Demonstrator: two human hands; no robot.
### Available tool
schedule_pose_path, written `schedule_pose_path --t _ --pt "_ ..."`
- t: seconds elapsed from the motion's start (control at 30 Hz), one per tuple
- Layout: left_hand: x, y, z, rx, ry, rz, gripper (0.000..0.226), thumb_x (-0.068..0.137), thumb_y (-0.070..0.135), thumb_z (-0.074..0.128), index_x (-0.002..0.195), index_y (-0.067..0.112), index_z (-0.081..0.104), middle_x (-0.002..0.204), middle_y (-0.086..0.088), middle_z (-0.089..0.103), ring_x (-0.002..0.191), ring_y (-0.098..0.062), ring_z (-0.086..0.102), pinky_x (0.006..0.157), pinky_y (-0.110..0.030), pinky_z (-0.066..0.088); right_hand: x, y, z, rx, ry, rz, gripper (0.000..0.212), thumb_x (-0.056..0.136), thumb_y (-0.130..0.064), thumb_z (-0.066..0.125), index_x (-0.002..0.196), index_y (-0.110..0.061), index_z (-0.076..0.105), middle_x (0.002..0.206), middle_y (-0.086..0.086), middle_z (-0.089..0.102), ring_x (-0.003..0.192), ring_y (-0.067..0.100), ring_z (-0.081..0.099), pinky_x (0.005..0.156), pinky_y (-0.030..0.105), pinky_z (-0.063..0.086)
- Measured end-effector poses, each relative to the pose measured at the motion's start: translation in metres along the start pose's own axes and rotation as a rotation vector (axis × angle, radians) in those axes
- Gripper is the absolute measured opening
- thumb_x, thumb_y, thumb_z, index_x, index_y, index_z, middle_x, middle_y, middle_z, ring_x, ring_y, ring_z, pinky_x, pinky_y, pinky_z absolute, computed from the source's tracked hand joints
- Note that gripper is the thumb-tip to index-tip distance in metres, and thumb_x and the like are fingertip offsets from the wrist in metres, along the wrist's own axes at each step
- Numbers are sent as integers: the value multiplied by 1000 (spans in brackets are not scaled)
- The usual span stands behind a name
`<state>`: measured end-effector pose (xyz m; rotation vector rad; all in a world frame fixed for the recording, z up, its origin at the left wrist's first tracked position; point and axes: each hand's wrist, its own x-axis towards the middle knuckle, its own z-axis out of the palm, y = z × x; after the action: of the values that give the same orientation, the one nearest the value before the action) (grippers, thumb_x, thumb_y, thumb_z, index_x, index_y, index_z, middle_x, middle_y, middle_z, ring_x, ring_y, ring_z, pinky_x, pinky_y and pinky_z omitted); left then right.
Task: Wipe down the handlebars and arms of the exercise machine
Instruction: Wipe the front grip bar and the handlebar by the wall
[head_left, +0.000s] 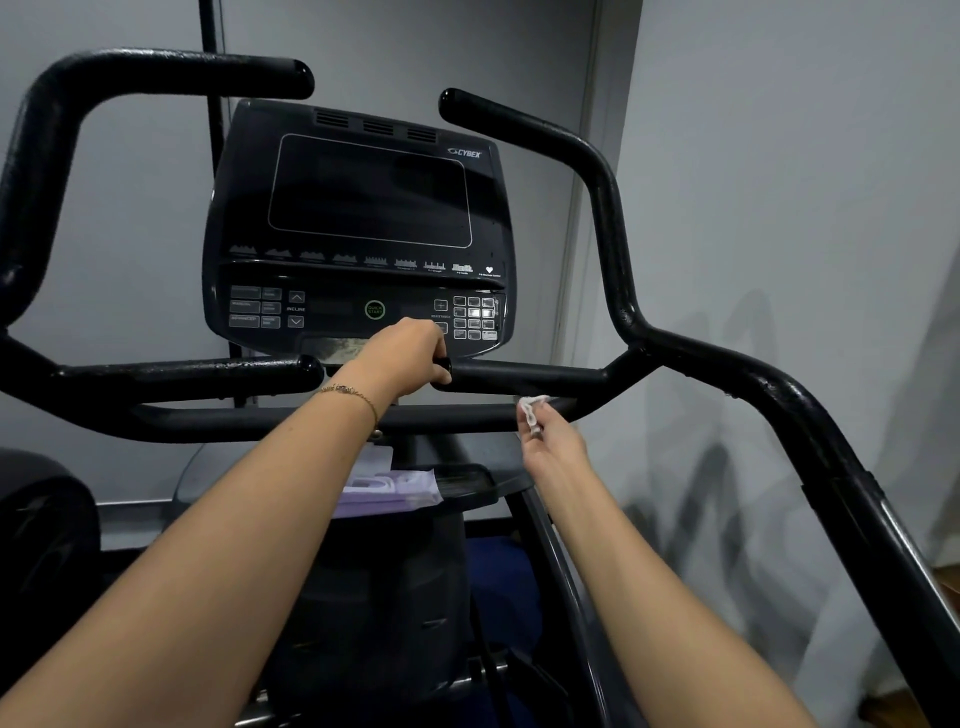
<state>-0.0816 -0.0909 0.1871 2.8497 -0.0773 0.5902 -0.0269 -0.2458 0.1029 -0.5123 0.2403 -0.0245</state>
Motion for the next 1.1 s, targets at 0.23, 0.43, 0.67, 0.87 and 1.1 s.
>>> schedule_pose_path --t 0.23,0.43,0.67,0.87,1.1 --pt "2 -1 1 -2 -8 0 25 84 26 68 104 12 62 104 -7 64 91 -23 61 76 -32 50 25 -20 -6 65 115 -96 22 93 7 42 76 -5 47 78 10 48 68 16 52 63 23 55" --pt "2 -3 2 -4 2 9 24 83 26 69 102 13 63 103 -7 64 90 -24 62 78 -34 52 40 -34 -18 139 111 -86 18 92 7 46 77 -2 50 82 10 53 66 14 54 68 23 55" --pt "4 -5 2 -3 -6 8 24 82 28 70 100 14 62 102 -6 64 90 -22 61 78 -34 50 41 -40 -14 -31 70 -41 19 91 9 46 75 0 49 76 12 50 65 18 52 48 21 54" --pt "5 -6 0 0 -7 23 26 82 29 70 103 15 63 104 -5 64 93 -21 60 79 -32 49 35 -34 -11 -6 17 -11 21 93 9 44 75 -1 50 78 10 52 67 17 52 37 20 49" --pt "5 -8 1 -36 0 34 27 81 28 72 102 14 63 104 -3 62 93 -19 59 80 -31 49 15 -35 -45 -551 -78 -519 28 91 3 50 117 4 59 108 10 64 89 15 60 83 24 51"
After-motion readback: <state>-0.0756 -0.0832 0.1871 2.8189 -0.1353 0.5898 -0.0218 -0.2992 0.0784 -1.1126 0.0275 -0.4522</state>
